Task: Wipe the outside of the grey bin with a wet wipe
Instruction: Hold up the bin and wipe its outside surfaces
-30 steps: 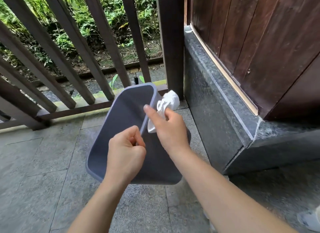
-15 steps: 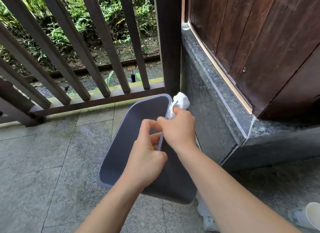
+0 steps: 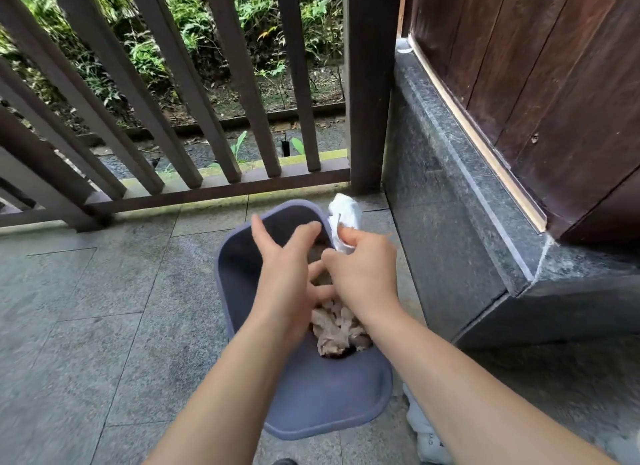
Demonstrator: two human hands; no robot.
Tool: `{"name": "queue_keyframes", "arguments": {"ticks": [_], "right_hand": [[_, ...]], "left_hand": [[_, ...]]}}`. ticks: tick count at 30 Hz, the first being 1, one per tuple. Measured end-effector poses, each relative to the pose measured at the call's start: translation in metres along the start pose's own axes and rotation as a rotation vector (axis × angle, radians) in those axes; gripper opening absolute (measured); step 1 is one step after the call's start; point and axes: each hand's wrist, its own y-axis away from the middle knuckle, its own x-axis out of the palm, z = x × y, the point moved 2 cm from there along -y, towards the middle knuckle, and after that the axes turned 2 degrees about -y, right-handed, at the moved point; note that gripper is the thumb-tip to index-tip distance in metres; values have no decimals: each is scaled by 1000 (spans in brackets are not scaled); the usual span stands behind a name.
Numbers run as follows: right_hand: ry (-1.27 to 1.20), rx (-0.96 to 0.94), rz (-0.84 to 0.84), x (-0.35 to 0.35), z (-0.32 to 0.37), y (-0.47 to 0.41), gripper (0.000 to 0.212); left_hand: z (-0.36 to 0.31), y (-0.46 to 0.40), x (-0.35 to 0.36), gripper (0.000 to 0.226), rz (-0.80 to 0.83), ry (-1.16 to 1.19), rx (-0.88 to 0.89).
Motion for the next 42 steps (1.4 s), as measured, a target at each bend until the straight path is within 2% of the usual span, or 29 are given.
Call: {"name": "queue_keyframes", "arguments": {"ticks": [2,7,11,15,20,25,29,32,34,37,39,42], "right_hand": [[12,-60,7,5,1,6,30],[15,-119,14,11,-2,16,25],[39,-182,128,27,0,41,13],[142,-285,162,43,-3,66,13],[146,-330,291,59,-10,91,18],[209,-369,425,64,-5,112,16],[266,-358,591,59,4,123,33],[317,-411,666,57,9,130,62],[349,-414,612,48,9,118,65],[371,-339,433,22,5,79,53],[384,-293,323,5,6,53,46],[379,-373,211,-5,16,44,54]], "left_hand": [[-9,-8,-7,107,-63,-27,43],[-17,-12,-17,112,-200,-143,10],[-19,-22,-35,114,-326,69,-78],[-15,-32,-58,100,-515,215,-97],[-14,-26,-78,83,-658,21,-71],[-24,-28,-83,76,-598,-304,-65],[-32,-25,-79,79,-488,-595,28],[-34,-23,-72,78,-453,-820,192],[-37,-26,-71,76,-416,-894,289],[-46,-26,-74,72,-351,-884,366],[-51,-26,-80,73,-298,-806,355],[-53,-23,-79,78,-258,-707,311]]}}
